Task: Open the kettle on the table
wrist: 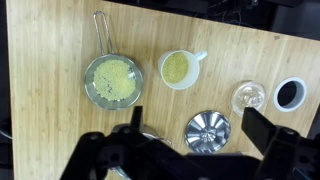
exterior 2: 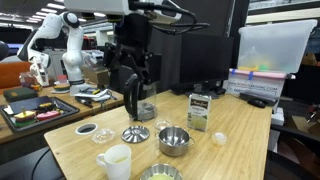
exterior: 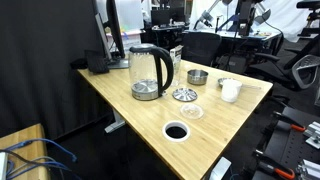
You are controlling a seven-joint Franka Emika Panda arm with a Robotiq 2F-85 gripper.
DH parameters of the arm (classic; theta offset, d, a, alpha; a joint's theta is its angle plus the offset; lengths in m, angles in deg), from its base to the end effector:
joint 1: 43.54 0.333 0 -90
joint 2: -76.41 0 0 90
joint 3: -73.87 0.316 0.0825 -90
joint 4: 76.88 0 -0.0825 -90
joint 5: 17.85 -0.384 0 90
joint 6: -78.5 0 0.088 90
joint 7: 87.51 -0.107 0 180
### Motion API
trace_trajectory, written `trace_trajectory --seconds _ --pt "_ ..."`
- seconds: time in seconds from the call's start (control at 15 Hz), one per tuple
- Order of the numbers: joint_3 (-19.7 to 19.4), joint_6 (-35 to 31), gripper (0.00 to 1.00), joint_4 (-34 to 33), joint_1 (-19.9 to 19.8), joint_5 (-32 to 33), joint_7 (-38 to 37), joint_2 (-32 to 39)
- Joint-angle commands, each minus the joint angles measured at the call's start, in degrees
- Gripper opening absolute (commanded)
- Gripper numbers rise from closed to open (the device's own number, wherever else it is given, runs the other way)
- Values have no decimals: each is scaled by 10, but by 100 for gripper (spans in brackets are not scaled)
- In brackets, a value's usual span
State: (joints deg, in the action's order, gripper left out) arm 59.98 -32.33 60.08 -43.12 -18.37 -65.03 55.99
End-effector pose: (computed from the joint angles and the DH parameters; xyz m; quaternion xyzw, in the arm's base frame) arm 0.4133 -0.1012 0.4405 -0.9937 -0.0861 0.0382 0.0603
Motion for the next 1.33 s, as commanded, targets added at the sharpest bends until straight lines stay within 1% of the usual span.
trace_trajectory --seconds 0.0,0.4,0.53,0.67,0.8,1.0,1.2,1.27 --pt "14 1 100 -1 -15 -5 4 1" --pt "14 1 100 -1 -15 -5 4 1" --pt "25 -10 100 1 -13 3 -9 12" --pt "43 -28 100 5 -7 11 -20 16" --pt "69 -63 100 10 -1 20 -40 19" --pt "115 -116 100 22 19 21 -82 9" --pt "151 -164 100 24 35 26 -127 6" --pt "144 -131 100 10 38 11 -110 17"
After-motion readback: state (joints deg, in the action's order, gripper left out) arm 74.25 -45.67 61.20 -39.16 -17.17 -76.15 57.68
